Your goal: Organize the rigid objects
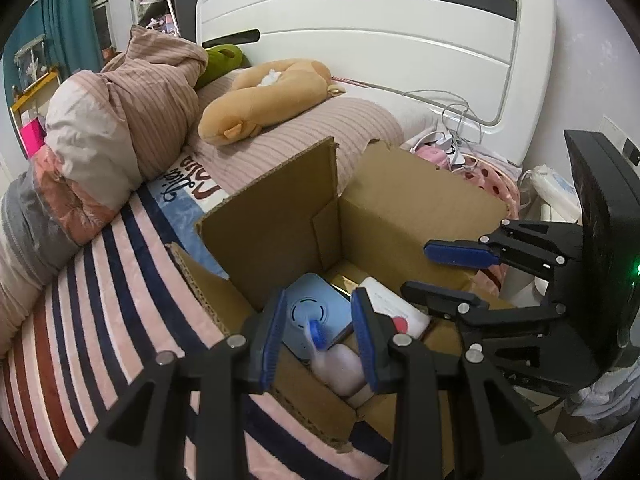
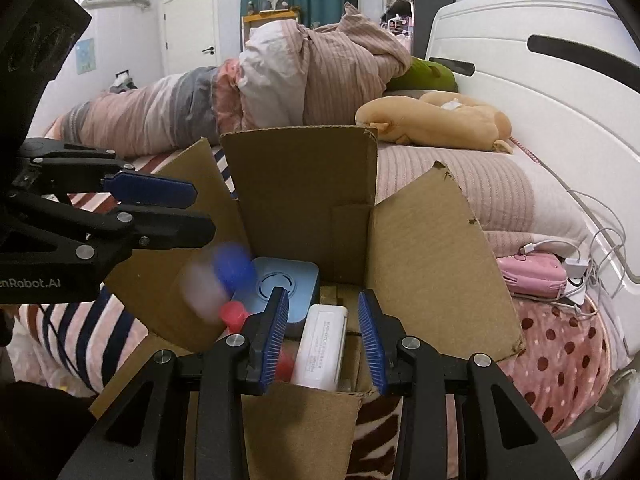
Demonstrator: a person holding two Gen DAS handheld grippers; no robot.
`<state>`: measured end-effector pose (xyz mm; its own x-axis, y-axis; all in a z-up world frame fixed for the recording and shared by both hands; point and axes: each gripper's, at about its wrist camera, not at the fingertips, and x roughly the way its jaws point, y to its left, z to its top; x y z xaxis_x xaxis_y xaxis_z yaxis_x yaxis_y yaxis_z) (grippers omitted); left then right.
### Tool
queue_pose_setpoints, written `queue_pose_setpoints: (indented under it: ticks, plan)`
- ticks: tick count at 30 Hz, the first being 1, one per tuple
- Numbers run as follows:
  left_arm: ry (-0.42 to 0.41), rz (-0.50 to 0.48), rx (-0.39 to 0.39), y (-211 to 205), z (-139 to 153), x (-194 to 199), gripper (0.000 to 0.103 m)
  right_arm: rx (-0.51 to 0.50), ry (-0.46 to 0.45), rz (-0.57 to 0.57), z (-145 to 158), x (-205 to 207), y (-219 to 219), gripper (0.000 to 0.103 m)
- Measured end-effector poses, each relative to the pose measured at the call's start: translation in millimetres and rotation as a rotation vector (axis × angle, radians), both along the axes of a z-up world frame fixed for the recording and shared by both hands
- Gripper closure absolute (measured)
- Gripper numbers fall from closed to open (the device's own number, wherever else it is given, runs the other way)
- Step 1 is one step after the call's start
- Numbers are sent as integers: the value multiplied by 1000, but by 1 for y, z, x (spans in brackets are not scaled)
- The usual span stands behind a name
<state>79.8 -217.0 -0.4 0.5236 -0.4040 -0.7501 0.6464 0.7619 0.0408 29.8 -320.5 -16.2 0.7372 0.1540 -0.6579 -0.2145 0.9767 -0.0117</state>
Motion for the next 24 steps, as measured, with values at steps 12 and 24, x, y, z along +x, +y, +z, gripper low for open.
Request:
queue_pose_setpoints:
  ticks: [12,24]
  plan:
    - [-46,45,-72,20,21,-16,41,14,-1,26,9,0,3,57]
    - [-246,389,-207,88,61,-57,9,93,-174,234,64,-13,15,17]
